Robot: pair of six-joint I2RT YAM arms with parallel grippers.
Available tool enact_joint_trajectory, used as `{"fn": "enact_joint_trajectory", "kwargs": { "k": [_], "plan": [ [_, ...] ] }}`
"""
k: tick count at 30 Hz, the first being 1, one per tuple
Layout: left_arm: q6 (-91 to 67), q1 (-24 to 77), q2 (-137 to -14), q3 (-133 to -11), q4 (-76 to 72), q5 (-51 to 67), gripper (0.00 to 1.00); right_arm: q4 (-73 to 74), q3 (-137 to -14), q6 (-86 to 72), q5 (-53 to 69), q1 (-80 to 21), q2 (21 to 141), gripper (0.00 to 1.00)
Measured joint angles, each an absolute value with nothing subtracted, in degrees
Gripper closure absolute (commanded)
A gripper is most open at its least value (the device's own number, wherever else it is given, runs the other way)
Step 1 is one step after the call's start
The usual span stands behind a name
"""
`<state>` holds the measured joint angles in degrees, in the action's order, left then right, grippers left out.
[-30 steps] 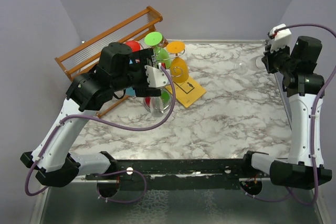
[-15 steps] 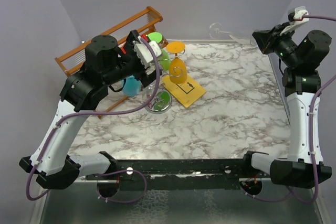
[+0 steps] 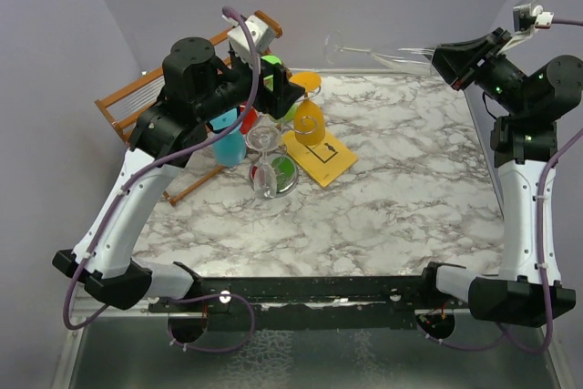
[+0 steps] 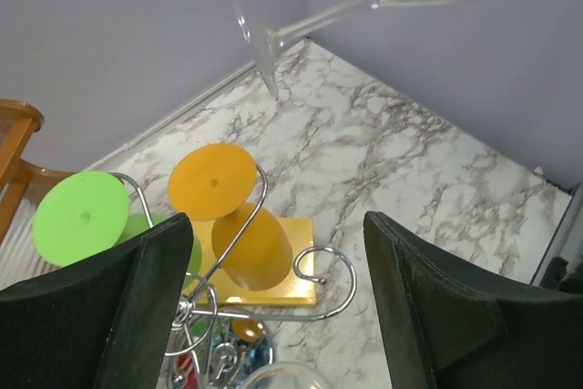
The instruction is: Place the wine glass upside down on the wine glass rack
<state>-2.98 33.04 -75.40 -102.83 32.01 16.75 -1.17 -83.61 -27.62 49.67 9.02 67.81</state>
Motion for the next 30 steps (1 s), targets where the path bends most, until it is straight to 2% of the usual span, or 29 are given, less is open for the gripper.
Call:
{"fn": "enact_joint_trajectory", "kwargs": {
  "k": [8, 16, 24, 30],
  "plan": [
    [-14.48, 32.53, -79.70, -104.64, 26.65, 20.18, 0.29, -7.97, -81.03, -35.66, 56.77, 9.02, 67.48, 0.99],
    [-18.50, 32.51, -81.73, -104.60, 22.65, 21.21, 0.36, -11.88, -79.79, -39.38, 59.90, 9.02, 67.40, 0.99],
    [-20.73, 32.47, -83.22, -104.51, 19.75, 21.26, 0.51, -14.04, -78.98, -40.73, 61.23, 9.02, 67.33, 0.99],
    [-22.13, 32.47, -83.33, -102.54, 18.83, 21.43, 0.55, -14.68, -78.87, -40.73, 61.28, 9.02, 67.33, 0.99]
  ]
}}
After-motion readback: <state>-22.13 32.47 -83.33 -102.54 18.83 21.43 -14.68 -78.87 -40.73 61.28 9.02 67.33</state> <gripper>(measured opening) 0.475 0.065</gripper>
